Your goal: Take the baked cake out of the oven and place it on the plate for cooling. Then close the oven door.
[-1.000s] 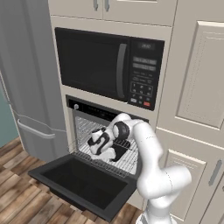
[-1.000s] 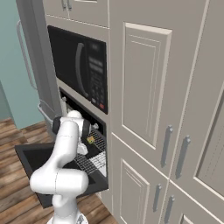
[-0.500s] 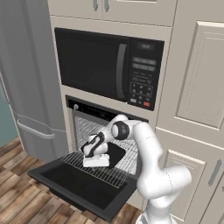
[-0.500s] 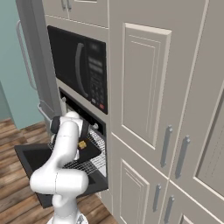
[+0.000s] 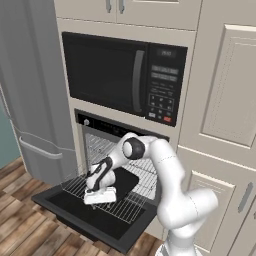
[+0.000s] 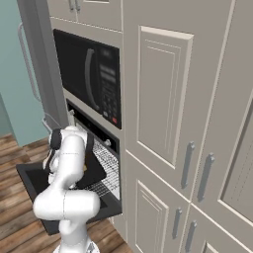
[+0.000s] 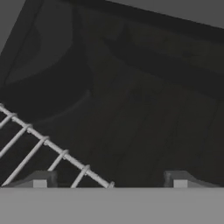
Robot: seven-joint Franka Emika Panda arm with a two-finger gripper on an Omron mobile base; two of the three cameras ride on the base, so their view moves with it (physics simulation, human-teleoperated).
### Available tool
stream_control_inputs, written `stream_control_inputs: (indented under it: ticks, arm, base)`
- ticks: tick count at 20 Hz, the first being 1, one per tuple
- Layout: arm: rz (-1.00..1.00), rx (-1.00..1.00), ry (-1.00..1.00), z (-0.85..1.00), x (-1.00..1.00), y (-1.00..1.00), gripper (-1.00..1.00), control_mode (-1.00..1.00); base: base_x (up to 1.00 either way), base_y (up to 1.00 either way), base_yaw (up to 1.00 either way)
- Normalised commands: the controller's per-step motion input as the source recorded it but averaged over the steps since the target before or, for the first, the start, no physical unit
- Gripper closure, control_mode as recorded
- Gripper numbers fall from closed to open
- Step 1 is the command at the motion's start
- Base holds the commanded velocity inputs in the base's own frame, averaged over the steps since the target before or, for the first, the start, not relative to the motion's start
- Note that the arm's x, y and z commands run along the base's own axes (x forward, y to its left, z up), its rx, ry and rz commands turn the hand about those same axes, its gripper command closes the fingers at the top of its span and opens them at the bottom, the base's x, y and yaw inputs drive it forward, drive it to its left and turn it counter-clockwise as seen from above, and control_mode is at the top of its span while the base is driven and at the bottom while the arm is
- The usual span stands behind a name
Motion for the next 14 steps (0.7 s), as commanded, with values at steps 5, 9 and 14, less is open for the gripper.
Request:
stream_control_inputs:
  ticks: [5, 9, 14]
  arm:
    - [0.02, 0.0, -0.16, 0.54, -0.66, 0.09, -1.0, -1.0]
    - [0.0, 0.0, -0.18, 1.0, 0.09, -0.06, -1.0, -1.0]
    - [0.0, 0.0, -0.21, 0.89, 0.58, -0.25, -1.0, -1.0]
  base:
    - [0.0, 0.0, 0.0]
    - [0.0, 0.0, 0.0]
    - [0.0, 0.0, 0.0]
